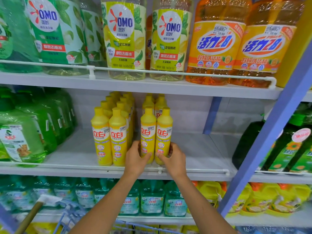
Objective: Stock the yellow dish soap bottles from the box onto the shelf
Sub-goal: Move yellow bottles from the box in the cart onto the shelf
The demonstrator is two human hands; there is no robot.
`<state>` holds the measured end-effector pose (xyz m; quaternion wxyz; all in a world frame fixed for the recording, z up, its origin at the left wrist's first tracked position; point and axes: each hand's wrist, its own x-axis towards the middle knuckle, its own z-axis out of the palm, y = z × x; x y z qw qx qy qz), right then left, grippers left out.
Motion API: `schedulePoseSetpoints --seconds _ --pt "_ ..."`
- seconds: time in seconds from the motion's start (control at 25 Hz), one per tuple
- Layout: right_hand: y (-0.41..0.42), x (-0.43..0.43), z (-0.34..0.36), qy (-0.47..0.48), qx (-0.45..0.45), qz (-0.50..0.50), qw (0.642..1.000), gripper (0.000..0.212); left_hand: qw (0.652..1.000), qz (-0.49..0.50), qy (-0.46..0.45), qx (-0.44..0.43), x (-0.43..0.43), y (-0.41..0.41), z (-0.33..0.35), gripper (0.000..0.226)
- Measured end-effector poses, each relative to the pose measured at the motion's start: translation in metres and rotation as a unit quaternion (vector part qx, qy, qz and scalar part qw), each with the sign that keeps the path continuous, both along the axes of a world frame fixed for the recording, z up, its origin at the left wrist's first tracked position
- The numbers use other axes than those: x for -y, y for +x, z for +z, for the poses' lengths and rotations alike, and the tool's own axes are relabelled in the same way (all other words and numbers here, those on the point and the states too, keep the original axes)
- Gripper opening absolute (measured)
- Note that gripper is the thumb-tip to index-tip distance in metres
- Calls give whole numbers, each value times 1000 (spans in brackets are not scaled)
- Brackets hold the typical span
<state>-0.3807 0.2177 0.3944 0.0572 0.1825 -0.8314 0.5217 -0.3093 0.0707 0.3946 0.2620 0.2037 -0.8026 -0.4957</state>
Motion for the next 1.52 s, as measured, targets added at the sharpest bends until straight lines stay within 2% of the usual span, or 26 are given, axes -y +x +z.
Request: schedulePoseSetpoints --seconds 0.48,0.68,0.92,1.52 --pt "-6 3 -2 -2 -6 -8 1000 58 999 29 7 -18 -4 -5 4 62" --pt "-17 14 2 1 -9 -8 1000 50 998 60 9 5 -2 -18 14 55" --pt "-34 28 2 -5 4 -11 1000 48 995 93 6 30 6 -42 14 58" --pt "-67 44 -12 14 -12 4 1000 44 994 109 11 -17 14 -74 5 52"
